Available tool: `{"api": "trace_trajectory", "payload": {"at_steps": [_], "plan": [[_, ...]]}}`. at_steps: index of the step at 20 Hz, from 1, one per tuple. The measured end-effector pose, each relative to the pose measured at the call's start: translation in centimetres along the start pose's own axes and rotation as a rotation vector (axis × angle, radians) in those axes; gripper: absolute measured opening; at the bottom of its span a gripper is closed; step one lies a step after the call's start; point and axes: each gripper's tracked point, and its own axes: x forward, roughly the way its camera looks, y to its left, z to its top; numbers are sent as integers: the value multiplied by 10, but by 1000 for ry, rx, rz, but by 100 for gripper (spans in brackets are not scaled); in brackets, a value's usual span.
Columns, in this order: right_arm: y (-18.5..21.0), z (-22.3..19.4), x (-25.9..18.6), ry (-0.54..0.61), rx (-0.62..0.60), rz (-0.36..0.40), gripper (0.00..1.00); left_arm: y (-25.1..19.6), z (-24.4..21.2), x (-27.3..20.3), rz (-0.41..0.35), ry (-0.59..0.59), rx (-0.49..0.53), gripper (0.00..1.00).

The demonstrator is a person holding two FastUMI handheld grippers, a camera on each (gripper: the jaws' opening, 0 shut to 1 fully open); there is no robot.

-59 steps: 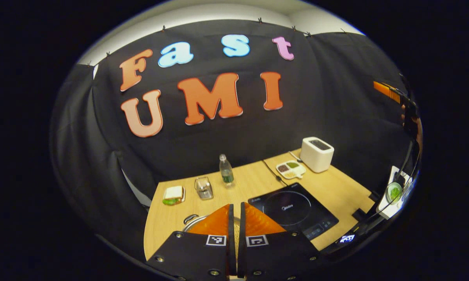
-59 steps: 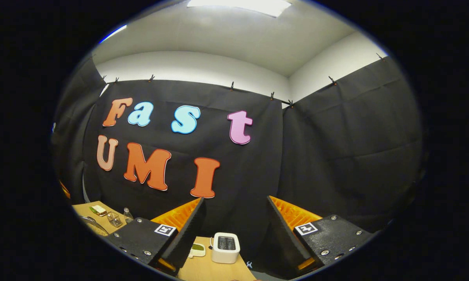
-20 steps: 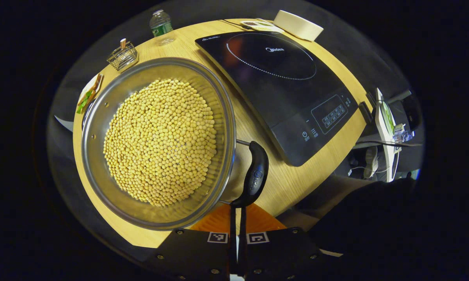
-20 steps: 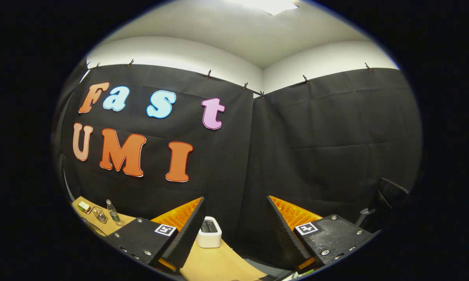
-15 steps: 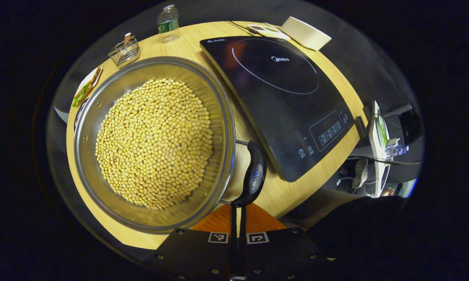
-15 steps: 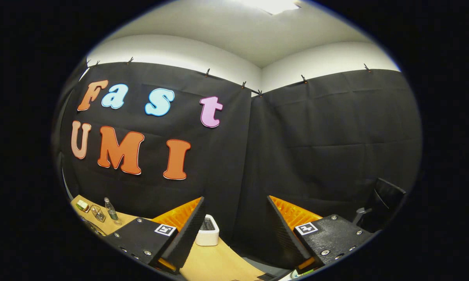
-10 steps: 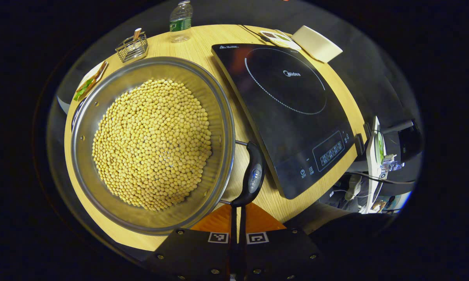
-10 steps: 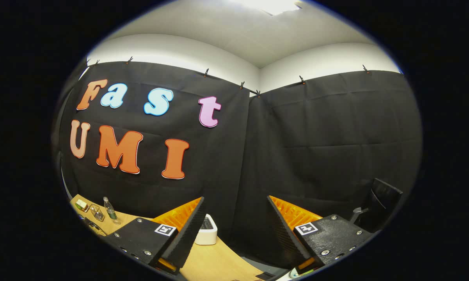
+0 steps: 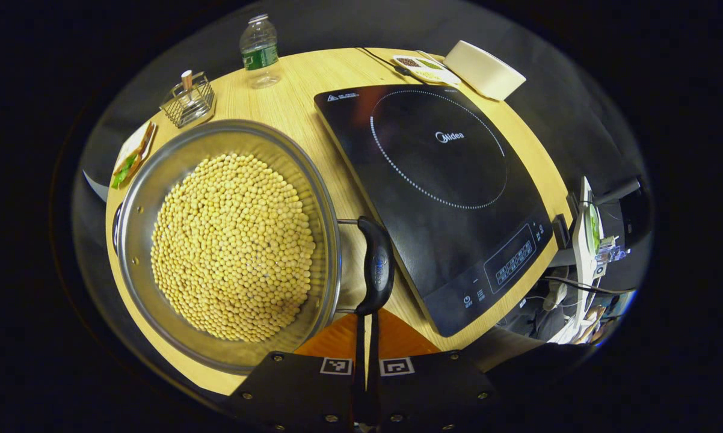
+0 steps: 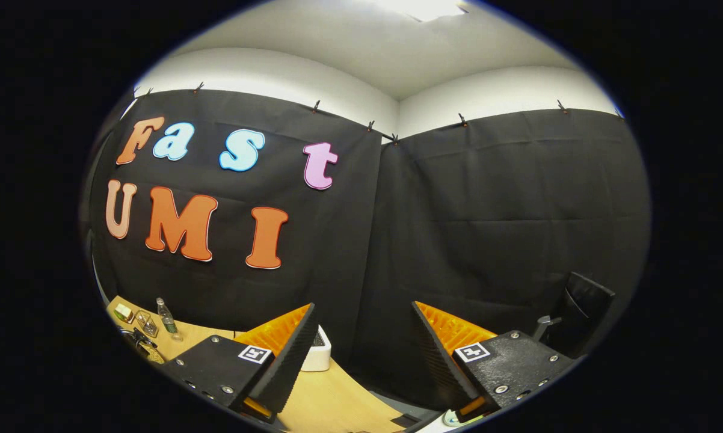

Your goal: First push the handle of the pot to place it horizontally, then grasp the pot with both hands and set it on the induction cooktop.

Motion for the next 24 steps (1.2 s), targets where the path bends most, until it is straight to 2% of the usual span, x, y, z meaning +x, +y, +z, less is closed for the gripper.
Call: {"api": "trace_trajectory", "payload": {"at_steps": [3,4,5,15,17,18,19,24], "plan": [[-2,-2,-3,9,-7,-11,95,3,13,0,3,-16,-15,2],[-3,-3,-5,12,-9,-15,95,2,16,-1,6,-20,-17,7],[-5,-3,-7,14,-11,-21,95,2,22,0,9,-27,-16,2],[-23,-7,-29,35,-20,-78,95,4,55,2,43,-98,-64,2],[-22,-7,-32,39,-16,-80,95,5,61,3,44,-114,-72,2],[-21,-8,-32,42,-11,-79,95,5,65,4,43,-121,-75,7],[-19,-7,-32,43,-6,-76,95,5,68,3,43,-129,-80,2],[-3,-9,-35,46,-5,-45,95,9,81,7,39,-179,-102,2]]}}
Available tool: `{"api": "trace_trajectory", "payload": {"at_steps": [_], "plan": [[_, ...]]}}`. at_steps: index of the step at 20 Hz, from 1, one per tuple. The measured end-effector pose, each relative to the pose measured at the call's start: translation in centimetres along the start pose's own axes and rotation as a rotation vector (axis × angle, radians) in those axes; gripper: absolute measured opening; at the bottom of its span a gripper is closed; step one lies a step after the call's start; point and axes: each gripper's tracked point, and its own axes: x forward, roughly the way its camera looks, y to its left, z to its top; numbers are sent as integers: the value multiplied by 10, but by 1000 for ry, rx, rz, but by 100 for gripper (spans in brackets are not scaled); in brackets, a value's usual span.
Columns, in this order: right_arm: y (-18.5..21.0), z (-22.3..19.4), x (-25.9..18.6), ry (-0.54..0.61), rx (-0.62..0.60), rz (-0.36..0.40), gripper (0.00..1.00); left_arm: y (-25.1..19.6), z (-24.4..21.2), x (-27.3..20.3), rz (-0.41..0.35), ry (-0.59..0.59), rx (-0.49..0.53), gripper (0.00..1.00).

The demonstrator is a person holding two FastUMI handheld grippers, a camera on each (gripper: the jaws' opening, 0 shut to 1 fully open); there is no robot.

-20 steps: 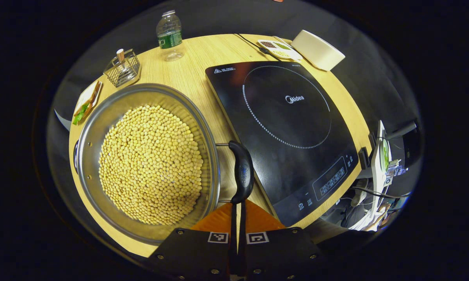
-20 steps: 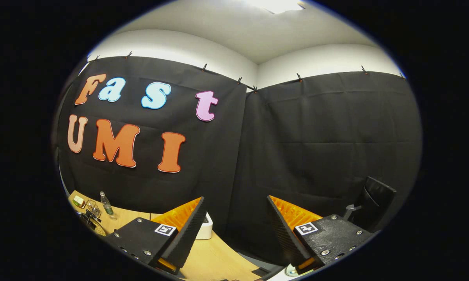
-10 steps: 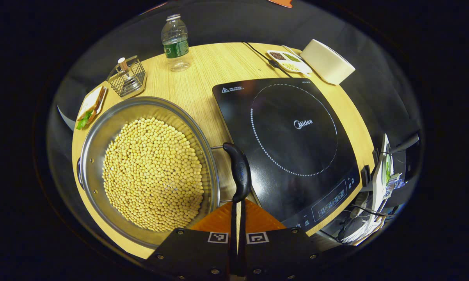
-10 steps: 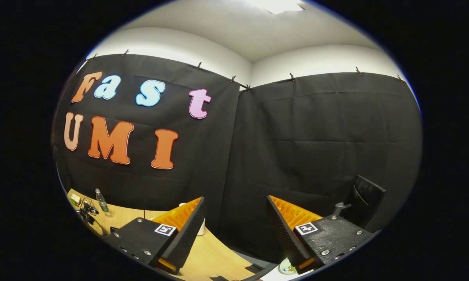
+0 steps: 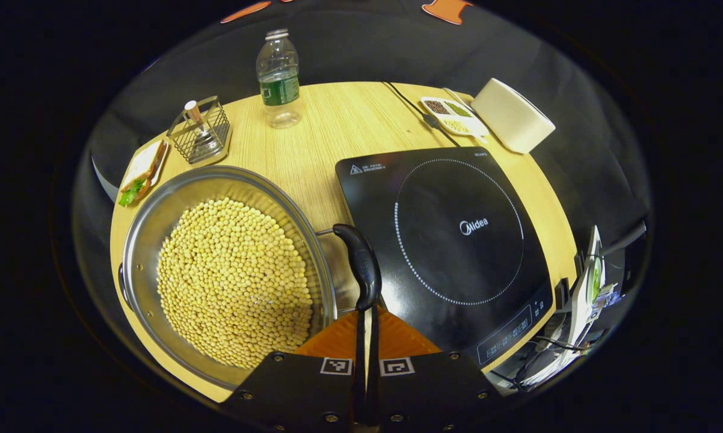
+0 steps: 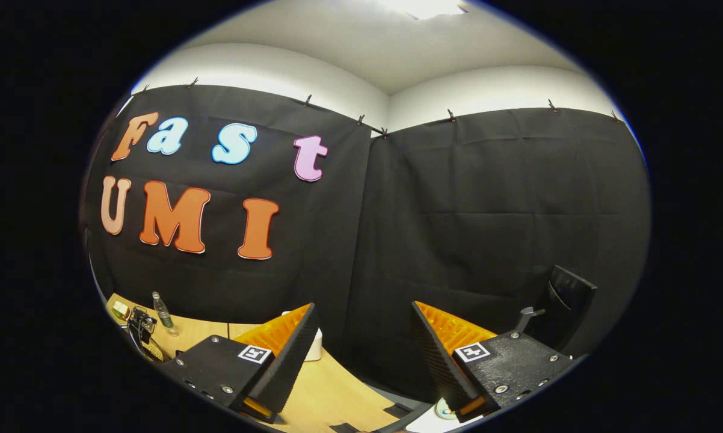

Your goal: First push the handle of the pot to place it horizontally, then grasp the pot with both hands and set it on the induction cooktop.

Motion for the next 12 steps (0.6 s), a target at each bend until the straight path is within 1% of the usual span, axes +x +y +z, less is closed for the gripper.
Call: {"api": "trace_trajectory", "payload": {"at_steps": [1,2,6,10,12], "plan": [[3,-1,0,2,-3,7,95,0,2,1,-1,-7,-11,2],[7,-1,-1,4,-5,17,95,-12,-6,0,-1,-16,-21,2],[32,-10,-1,34,19,77,95,-12,-4,-5,-10,-40,-17,2],[65,-23,6,70,19,144,95,3,3,-29,-9,-118,-38,2],[94,-26,10,85,22,199,95,24,3,-47,18,-160,-60,2]]}}
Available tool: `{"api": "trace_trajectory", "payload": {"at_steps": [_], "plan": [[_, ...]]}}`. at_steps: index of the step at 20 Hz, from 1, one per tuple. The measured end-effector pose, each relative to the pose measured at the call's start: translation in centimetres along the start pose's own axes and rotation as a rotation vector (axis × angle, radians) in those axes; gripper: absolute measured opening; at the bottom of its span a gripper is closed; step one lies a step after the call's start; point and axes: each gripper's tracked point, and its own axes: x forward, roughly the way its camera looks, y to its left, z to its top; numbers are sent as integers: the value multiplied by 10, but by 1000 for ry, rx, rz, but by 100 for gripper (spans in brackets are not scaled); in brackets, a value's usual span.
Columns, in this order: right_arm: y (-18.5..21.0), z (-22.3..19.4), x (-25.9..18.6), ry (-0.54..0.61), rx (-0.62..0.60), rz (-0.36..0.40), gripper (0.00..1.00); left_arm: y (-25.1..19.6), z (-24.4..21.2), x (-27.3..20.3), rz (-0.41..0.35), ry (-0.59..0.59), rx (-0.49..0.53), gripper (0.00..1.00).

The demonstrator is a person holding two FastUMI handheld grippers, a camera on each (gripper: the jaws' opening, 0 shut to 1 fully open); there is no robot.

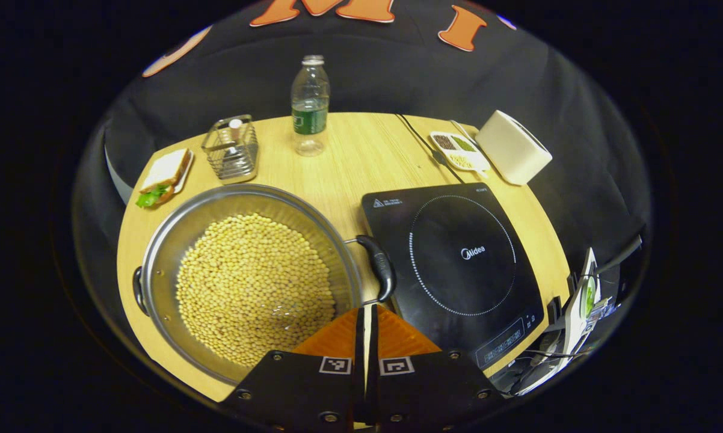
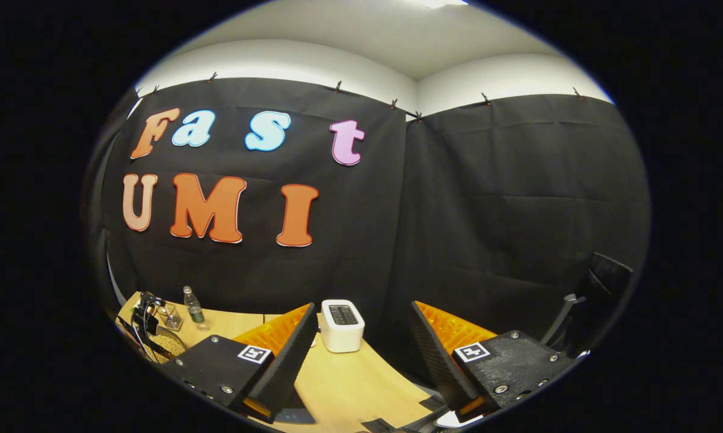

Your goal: First push the handle of the pot to place it horizontally, then grasp the pot with both hands and set it on the induction cooktop.

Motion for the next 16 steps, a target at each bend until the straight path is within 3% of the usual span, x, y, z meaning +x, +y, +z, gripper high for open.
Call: {"api": "trace_trajectory", "payload": {"at_steps": [7,8,12,13,16], "plan": [[126,-26,29,88,-2,258,94,93,-3,-63,102,-106,-94,1],[146,-28,32,98,-1,298,96,109,-5,-68,128,-119,-103,8],[220,-44,37,149,-14,437,95,158,-12,-94,192,-157,-141,83],[238,-49,37,170,-17,467,95,169,-13,-100,208,-167,-151,88],[290,-71,31,232,-27,556,96,202,-15,-116,244,-203,-184,88]]}}
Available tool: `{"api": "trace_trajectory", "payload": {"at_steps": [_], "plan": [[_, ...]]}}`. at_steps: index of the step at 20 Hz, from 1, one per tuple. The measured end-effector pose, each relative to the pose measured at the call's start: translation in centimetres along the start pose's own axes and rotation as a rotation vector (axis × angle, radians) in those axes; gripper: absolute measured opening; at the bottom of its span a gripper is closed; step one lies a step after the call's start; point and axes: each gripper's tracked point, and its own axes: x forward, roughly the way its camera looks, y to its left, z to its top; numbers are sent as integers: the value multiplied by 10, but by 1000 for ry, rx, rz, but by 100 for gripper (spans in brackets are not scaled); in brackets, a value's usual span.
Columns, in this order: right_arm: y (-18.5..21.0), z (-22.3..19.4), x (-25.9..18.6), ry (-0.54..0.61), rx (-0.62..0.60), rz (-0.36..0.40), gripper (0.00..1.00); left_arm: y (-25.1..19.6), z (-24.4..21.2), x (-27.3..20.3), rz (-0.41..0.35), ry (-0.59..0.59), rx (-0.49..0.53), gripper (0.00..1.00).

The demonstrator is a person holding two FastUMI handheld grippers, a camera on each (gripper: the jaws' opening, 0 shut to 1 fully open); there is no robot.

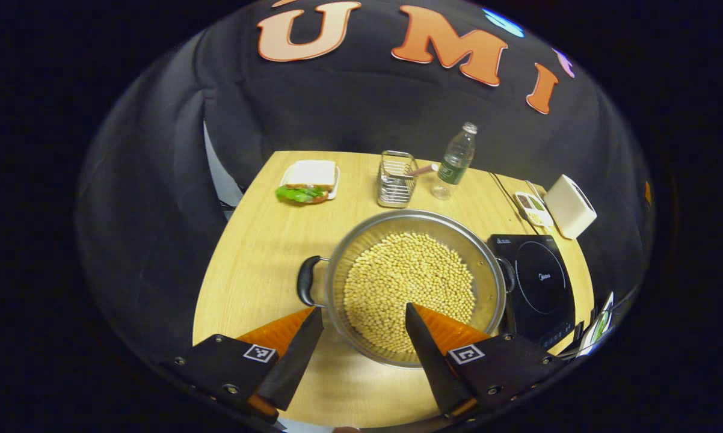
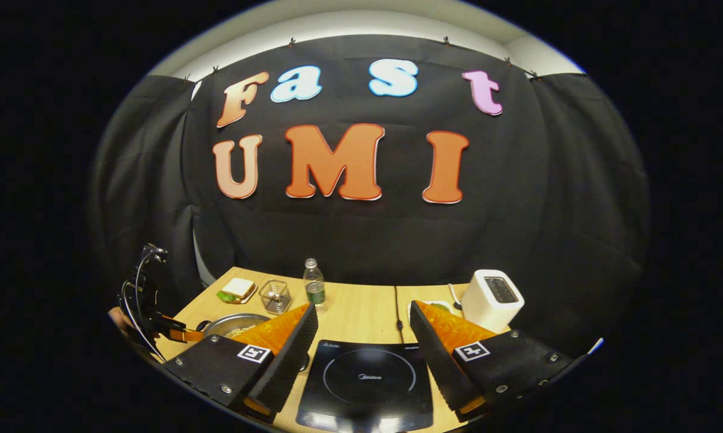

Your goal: First push the handle of the pot to place it horizontally, then grasp the pot with both hands and set it on the induction cooktop.

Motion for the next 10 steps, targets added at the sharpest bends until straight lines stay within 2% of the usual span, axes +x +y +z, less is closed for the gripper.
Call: {"api": "trace_trajectory", "payload": {"at_steps": [5,10], "plan": [[60,-46,41,137,-9,83,96,46,13,-5,42,-65,32,88],[93,-123,75,317,-19,101,96,52,16,11,9,-64,42,88]]}}
